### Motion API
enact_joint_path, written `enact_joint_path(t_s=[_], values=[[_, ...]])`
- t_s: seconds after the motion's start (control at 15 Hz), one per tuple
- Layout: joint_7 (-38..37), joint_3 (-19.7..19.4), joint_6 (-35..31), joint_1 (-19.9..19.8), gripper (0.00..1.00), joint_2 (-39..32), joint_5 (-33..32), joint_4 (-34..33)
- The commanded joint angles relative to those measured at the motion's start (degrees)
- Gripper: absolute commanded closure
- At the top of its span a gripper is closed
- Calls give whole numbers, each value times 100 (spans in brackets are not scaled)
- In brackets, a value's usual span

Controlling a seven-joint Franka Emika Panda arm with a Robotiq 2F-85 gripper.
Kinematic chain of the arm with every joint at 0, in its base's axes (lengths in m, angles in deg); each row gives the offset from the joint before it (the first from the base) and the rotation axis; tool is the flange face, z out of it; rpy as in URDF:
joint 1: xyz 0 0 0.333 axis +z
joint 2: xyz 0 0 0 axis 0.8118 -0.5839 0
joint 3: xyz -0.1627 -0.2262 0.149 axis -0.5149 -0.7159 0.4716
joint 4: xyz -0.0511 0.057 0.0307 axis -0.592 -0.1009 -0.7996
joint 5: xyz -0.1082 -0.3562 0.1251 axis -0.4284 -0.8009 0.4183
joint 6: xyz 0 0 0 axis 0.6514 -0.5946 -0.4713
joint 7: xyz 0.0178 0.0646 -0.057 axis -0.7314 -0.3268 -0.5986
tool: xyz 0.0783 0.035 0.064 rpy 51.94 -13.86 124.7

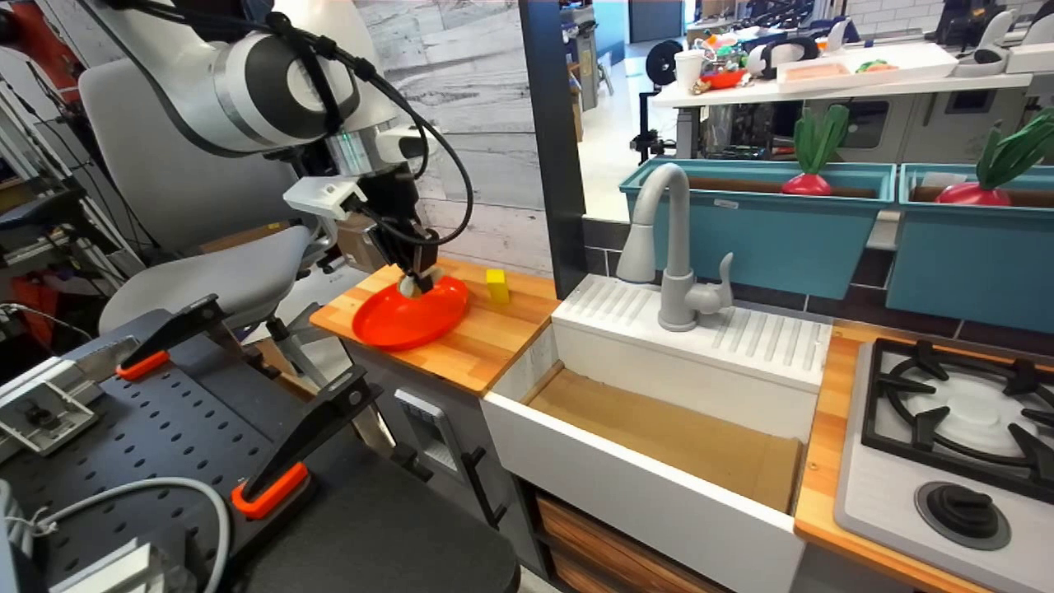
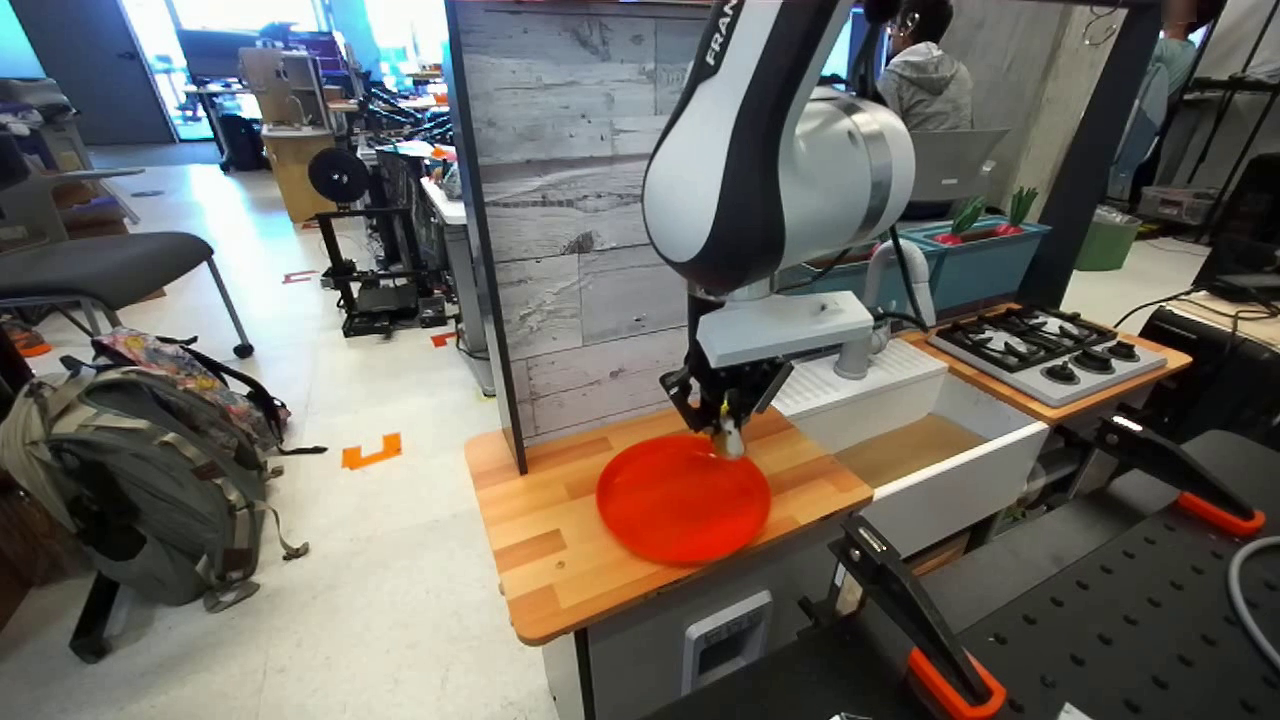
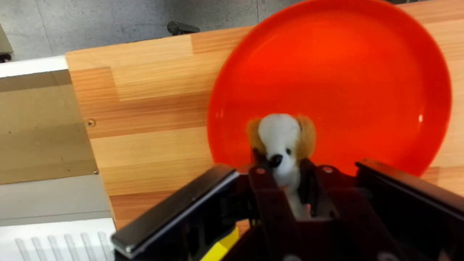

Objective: Put the plush toy on the orange plate.

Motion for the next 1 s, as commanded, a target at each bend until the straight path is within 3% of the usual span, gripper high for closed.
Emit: enact_joint_path(t_s=[0.0, 0.47, 0.53, 0.6, 0.93], values=[[-81, -63, 89, 279, 96, -147, -137, -158], [-26, -53, 586, 321, 96, -737, -137, -747], [-27, -45, 692, 303, 72, -790, -127, -819], [-20, -62, 783, 316, 57, -832, -154, -875], [-38, -65, 758, 360, 21, -642, -210, -752]])
